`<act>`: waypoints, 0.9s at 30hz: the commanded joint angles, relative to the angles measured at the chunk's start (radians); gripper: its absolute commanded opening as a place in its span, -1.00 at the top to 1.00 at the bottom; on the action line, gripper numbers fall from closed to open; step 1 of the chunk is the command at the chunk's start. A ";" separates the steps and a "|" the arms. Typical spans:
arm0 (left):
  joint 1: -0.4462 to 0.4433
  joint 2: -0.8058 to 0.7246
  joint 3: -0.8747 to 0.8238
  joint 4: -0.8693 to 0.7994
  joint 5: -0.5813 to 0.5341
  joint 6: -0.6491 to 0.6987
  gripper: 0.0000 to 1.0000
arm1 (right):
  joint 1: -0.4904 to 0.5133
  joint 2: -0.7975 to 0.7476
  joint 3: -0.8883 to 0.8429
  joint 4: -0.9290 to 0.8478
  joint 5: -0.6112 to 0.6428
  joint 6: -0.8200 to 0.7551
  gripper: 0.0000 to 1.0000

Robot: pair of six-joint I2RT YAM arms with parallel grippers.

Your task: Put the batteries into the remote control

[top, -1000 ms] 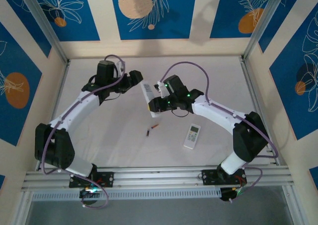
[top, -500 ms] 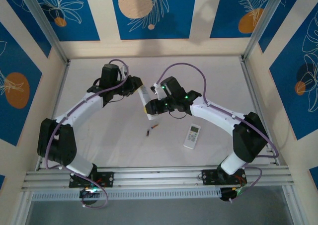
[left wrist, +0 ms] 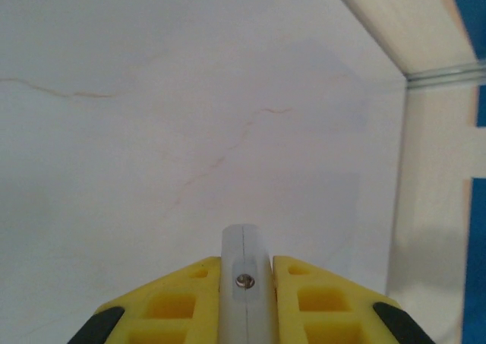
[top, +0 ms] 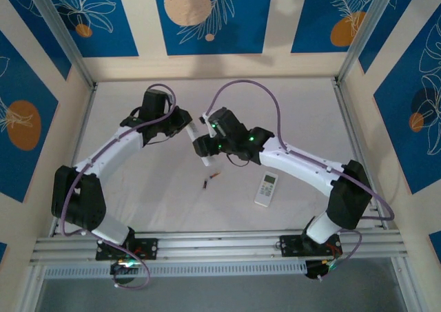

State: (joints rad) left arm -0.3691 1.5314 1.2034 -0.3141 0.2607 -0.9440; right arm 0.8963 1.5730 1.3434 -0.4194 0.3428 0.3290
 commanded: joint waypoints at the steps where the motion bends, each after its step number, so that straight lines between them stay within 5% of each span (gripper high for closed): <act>1: -0.007 0.008 0.080 -0.119 -0.087 -0.062 0.98 | 0.027 0.059 0.062 -0.060 0.157 -0.070 -0.30; 11: -0.008 0.040 0.142 -0.254 -0.158 -0.185 0.90 | 0.059 0.224 0.190 -0.167 0.115 -0.119 -0.29; 22: -0.008 0.074 0.202 -0.368 -0.212 -0.233 0.86 | 0.078 0.301 0.267 -0.208 0.207 -0.159 0.60; 25: -0.008 0.072 0.195 -0.315 -0.203 -0.203 0.61 | 0.078 0.299 0.267 -0.208 0.168 -0.156 0.75; 27: -0.007 0.055 0.179 -0.245 -0.203 -0.156 0.11 | 0.072 0.290 0.266 -0.206 0.140 -0.142 0.83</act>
State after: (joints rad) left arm -0.3717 1.6054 1.3685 -0.6373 0.0734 -1.1400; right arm 0.9791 1.8706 1.5711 -0.6155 0.5407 0.1596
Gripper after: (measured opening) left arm 0.356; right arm 0.271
